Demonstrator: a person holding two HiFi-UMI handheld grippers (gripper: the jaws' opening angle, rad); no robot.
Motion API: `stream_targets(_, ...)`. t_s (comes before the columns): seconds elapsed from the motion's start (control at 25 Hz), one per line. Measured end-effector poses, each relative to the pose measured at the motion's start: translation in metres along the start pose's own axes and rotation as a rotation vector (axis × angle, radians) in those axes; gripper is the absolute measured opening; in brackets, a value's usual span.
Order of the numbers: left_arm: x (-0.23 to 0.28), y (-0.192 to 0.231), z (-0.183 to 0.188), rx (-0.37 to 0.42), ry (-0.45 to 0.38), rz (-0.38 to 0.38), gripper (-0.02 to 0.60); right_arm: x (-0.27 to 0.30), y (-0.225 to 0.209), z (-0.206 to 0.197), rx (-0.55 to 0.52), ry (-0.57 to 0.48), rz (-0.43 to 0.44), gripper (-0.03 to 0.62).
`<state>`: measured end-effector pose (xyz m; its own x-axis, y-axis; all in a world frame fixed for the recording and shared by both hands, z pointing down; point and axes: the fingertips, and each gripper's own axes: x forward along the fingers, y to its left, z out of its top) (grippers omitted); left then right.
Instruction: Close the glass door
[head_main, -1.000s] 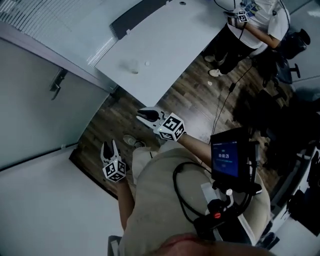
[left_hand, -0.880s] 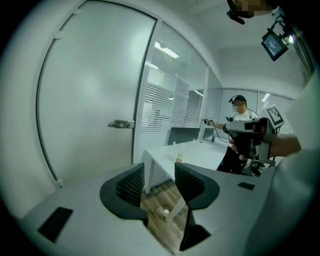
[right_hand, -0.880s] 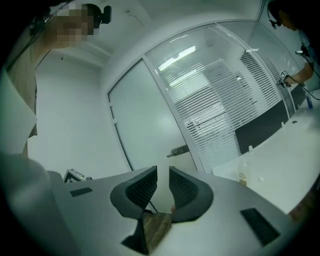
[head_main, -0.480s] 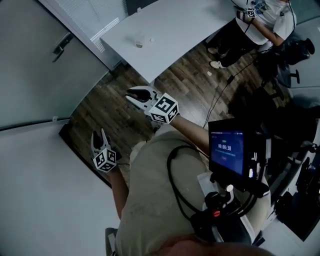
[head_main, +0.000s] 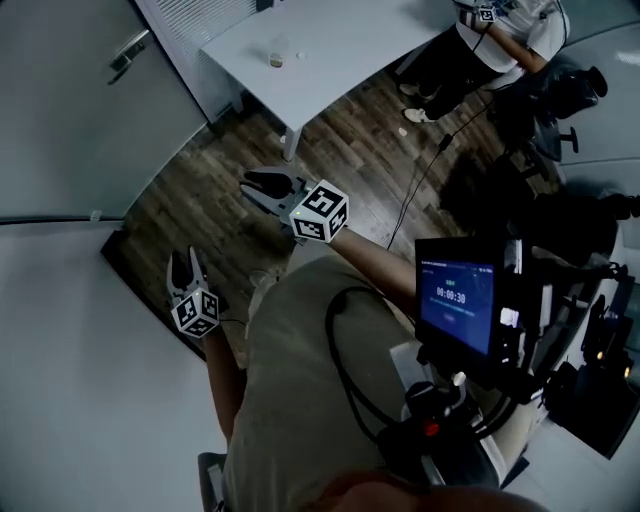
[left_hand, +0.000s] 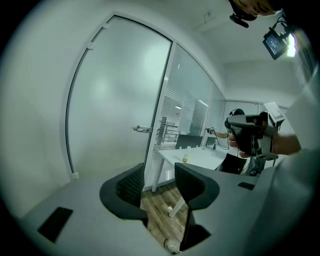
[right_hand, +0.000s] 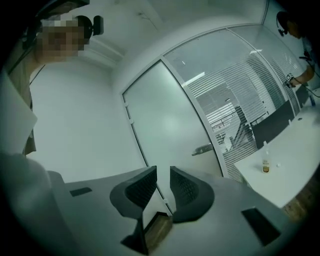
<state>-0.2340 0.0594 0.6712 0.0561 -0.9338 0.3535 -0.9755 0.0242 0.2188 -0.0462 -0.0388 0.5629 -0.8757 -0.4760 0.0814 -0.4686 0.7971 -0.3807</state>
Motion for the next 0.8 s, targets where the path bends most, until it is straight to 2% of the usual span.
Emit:
stream_targets(0.24,-0.020,0.014,-0.016,-0.005,0.005,-0.048,0.189,-0.005,0.030,-0.023,0.015,0.022,-0.044,0.069)
stream_targets(0.44,-0.033,0.010,-0.029,0.025,0.026,-0.070,0.189,-0.019,0.041,-0.041,0.010,0.041,-0.067,0.069)
stream_targets(0.52,-0.032,0.015,-0.029,0.029,0.024,-0.050,0.189,-0.019,0.041,-0.043,-0.024,0.066,-0.073,0.069)
stream_targets(0.68,-0.029,0.014,-0.025,0.001,0.020,0.007,0.189,-0.019,0.036,-0.043,-0.162,0.155,-0.056,0.066)
stream_targets(0.8,-0.021,-0.001,-0.021,-0.017,0.019,0.017,0.189,-0.022,0.020,-0.032,-0.200,0.157,-0.049,0.066)
